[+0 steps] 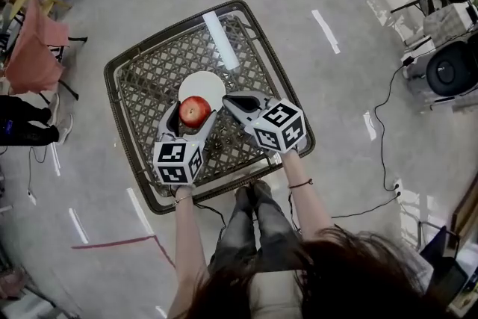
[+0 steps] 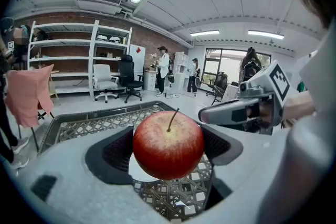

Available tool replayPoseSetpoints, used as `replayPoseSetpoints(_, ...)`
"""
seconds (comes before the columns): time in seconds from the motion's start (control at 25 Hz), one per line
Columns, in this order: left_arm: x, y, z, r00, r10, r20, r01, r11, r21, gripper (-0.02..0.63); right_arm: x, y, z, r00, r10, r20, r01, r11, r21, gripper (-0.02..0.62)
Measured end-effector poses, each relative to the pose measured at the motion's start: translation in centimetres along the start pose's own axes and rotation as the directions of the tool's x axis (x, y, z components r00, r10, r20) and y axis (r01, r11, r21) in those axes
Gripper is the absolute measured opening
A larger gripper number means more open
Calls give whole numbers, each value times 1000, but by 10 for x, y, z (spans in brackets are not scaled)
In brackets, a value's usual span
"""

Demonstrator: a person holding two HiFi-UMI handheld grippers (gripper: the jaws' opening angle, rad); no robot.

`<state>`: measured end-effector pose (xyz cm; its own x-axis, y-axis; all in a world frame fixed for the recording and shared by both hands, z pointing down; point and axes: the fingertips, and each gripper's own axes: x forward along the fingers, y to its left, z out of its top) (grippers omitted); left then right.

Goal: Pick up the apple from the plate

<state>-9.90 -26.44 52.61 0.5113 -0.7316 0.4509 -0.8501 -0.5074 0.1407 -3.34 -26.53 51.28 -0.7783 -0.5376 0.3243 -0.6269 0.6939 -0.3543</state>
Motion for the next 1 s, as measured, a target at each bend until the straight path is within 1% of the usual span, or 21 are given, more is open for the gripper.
replayPoseSetpoints(0.24,-12,-4,9,1000,7,13,-7,1000,1,411,-5,12,5,1000,14,1,-14,1000,-6,9)
replayPoseSetpoints(0.64,-50,-24,19,999,19,33,-18,1000,-15,411,-32,37,14,1000,16,24,-16,1000,2,9)
replayPoseSetpoints(1.0,-73,-46,34,996,3,85,-1,1000,-29,411,-52,55,17,999,32,40,-31,999,-16,9)
